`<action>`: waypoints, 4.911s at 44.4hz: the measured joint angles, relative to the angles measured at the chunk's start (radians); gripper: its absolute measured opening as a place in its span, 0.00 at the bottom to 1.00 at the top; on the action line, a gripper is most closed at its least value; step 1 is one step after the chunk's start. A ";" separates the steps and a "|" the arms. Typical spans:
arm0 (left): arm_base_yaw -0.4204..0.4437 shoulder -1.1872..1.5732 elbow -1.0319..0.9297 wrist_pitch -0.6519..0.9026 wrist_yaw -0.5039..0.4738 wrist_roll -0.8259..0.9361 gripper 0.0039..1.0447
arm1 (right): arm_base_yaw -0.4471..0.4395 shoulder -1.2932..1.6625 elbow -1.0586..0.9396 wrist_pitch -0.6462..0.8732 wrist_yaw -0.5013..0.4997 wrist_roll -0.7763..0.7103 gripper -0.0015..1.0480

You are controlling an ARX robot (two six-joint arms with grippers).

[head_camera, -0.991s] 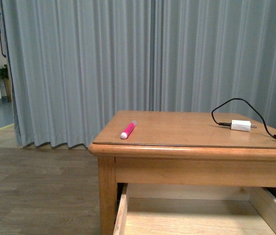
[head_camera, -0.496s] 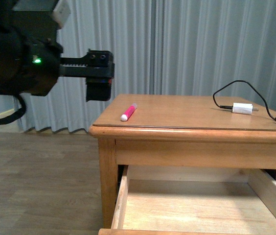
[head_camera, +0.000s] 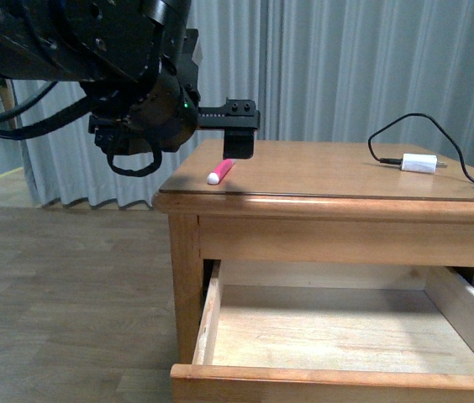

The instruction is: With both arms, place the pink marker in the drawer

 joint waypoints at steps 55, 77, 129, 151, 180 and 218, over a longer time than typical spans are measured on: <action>-0.011 0.157 0.191 -0.168 0.025 0.041 0.14 | 0.000 0.000 0.000 0.000 0.000 0.000 0.92; 0.002 -0.118 -0.185 0.043 0.470 0.278 0.14 | 0.000 0.000 0.000 0.000 0.000 0.000 0.92; -0.155 -0.008 -0.443 0.220 0.396 0.392 0.48 | 0.000 0.000 0.000 0.000 0.000 0.000 0.92; -0.060 -0.385 -0.661 0.270 0.228 0.249 0.94 | 0.000 0.000 0.000 0.000 0.000 0.000 0.92; 0.212 -1.466 -1.100 -0.166 0.165 0.004 0.94 | 0.000 0.000 0.000 0.000 0.000 0.000 0.92; 0.365 -1.739 -1.468 0.053 0.261 0.084 0.04 | 0.000 0.000 0.000 0.000 0.000 0.000 0.92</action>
